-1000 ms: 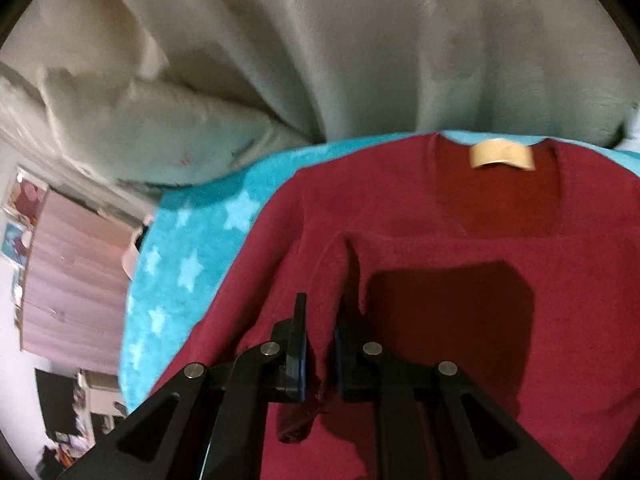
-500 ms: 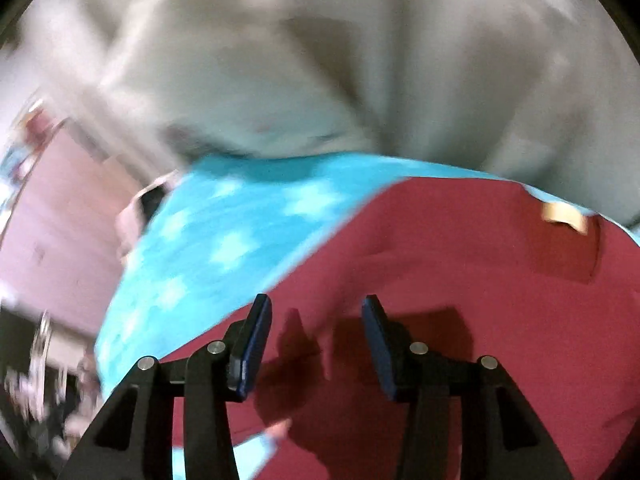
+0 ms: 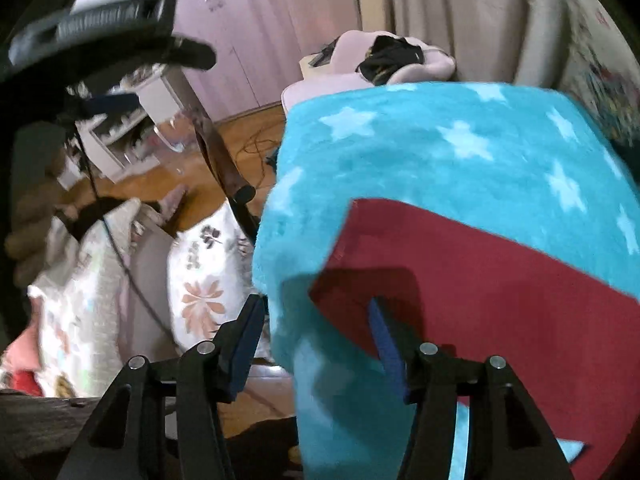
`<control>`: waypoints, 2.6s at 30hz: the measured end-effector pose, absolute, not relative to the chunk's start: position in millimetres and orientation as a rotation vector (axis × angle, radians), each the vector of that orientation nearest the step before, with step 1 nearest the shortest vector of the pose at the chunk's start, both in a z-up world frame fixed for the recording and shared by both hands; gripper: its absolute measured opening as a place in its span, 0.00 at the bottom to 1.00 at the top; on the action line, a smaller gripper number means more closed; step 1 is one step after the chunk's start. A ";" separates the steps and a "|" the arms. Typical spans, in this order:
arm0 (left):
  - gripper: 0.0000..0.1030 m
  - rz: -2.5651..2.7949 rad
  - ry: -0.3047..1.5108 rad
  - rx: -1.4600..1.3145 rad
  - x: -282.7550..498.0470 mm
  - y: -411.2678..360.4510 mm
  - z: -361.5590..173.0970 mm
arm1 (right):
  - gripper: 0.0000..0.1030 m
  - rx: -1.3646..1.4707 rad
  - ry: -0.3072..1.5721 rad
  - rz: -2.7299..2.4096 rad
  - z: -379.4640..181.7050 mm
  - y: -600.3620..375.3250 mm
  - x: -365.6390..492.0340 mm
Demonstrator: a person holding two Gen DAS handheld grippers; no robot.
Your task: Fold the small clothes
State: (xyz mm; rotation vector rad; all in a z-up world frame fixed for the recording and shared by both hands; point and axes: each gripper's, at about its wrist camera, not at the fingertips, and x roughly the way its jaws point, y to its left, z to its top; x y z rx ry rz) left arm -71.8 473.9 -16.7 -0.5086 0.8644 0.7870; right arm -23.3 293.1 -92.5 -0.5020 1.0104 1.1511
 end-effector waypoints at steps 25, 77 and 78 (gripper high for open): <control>0.97 0.537 0.867 -0.423 -32.0 363.1 0.7 | 0.07 0.295 0.826 0.495 21.7 4.3 108.4; 0.97 0.112 1.048 -0.177 24.9 240.3 -54.6 | 0.21 0.259 1.151 0.313 -96.0 20.7 284.1; 0.97 0.104 1.053 -0.184 27.4 242.1 -55.9 | 0.21 0.242 1.151 0.301 -94.0 22.7 286.3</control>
